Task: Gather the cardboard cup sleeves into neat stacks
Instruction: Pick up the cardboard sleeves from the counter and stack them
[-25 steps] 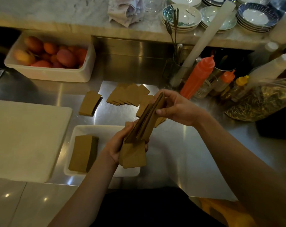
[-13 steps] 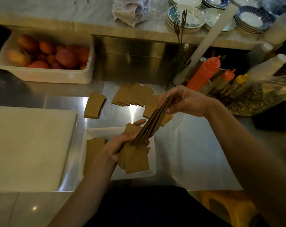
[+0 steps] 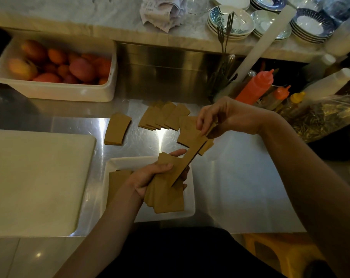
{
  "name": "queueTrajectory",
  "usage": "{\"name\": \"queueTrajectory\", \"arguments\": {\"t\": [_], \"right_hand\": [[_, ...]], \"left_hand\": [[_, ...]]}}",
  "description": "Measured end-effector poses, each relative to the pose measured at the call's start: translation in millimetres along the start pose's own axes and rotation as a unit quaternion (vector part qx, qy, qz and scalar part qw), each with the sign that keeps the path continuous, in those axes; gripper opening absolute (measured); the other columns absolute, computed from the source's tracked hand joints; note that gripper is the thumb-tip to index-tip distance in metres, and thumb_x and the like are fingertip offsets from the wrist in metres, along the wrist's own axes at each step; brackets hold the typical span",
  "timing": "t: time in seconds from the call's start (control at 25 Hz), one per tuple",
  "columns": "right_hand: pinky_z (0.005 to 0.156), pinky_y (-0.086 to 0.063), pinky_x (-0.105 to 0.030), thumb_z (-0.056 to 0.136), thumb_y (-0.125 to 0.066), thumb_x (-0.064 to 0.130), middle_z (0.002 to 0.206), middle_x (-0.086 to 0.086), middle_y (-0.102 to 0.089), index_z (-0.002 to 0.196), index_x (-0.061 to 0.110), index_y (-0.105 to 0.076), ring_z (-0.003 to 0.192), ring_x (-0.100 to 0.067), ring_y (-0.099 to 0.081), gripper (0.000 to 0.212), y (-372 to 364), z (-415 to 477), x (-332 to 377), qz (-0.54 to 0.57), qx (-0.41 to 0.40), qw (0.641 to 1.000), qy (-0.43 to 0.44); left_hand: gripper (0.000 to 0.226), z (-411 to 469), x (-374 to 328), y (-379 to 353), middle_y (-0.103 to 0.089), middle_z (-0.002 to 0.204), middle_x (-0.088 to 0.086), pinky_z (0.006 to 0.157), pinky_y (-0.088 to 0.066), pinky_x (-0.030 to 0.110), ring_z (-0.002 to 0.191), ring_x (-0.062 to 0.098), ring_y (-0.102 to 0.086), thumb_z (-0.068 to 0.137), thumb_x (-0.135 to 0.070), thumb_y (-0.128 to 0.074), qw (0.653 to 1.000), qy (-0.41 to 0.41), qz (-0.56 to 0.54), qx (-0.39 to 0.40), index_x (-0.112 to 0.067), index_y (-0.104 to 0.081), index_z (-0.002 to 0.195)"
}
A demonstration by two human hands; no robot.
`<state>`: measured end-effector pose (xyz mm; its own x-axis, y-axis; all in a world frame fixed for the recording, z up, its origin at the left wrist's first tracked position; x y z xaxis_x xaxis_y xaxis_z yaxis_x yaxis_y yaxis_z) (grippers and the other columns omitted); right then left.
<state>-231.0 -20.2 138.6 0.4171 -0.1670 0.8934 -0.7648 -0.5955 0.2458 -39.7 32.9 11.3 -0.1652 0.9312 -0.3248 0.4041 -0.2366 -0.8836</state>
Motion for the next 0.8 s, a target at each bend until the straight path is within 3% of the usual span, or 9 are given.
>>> {"name": "queueTrajectory", "arguments": {"t": [0.2, 0.44, 0.64, 0.8], "right_hand": [[0.080, -0.054, -0.022, 0.080, -0.060, -0.014, 0.101, -0.002, -0.065, 0.078, 0.016, -0.070, 0.099, -0.011, -0.064, 0.032, -1.2, 9.1, -1.2, -0.075, -0.053, 0.996, -0.004], [0.083, -0.053, -0.020, 0.081, -0.067, -0.004, 0.101, 0.005, -0.062, 0.080, 0.025, -0.069, 0.098, -0.004, -0.061, 0.030, -1.3, 14.7, -9.6, -0.130, -0.139, 0.982, 0.013], [0.088, -0.053, -0.034, 0.089, -0.062, 0.010, 0.104, 0.004, -0.062, 0.109, 0.020, -0.058, 0.099, -0.010, -0.062, 0.023, 17.6, -1.5, -20.3, -0.137, -0.259, 0.956, -0.015], [0.091, -0.051, -0.039, 0.090, -0.062, 0.018, 0.110, 0.006, -0.058, 0.120, 0.021, -0.051, 0.103, -0.013, -0.059, 0.032, 19.8, -11.5, -23.9, -0.080, -0.268, 0.958, -0.062]], "left_hand": [[0.078, 4.1, -2.6, 1.5, -0.066, 0.106, 0.017, 0.084, -0.055, 0.048, 0.094, 0.027, -0.068, 0.063, -0.009, -0.088, 0.999, -0.027, -0.030, -0.002, -0.024, -0.058, 0.134], [0.097, 2.0, -12.4, 17.0, -0.069, 0.109, 0.012, 0.079, -0.056, 0.042, 0.089, 0.025, -0.069, 0.056, -0.014, -0.091, 0.992, -0.103, 0.000, -0.074, -0.028, -0.047, 0.142], [0.094, -7.4, -28.2, 26.6, -0.070, 0.113, 0.013, 0.071, -0.059, 0.041, 0.091, 0.030, -0.071, 0.046, -0.014, -0.093, 0.969, -0.184, 0.031, -0.164, -0.036, -0.058, 0.129], [0.079, -10.3, -35.8, 28.3, -0.059, 0.124, 0.015, 0.071, -0.058, 0.041, 0.095, 0.030, -0.069, 0.057, -0.007, -0.080, 0.951, -0.221, 0.054, -0.210, -0.038, -0.059, 0.126]]}}
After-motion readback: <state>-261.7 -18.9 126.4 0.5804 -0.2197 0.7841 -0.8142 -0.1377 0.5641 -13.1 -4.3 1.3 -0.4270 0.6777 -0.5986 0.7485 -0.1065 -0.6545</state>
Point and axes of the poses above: each hand's wrist, its own z-axis towards the middle knuckle, its own y-axis out of the back of the hand, x = y × z, the point moved 5 cm from there along z, towards the middle knuckle
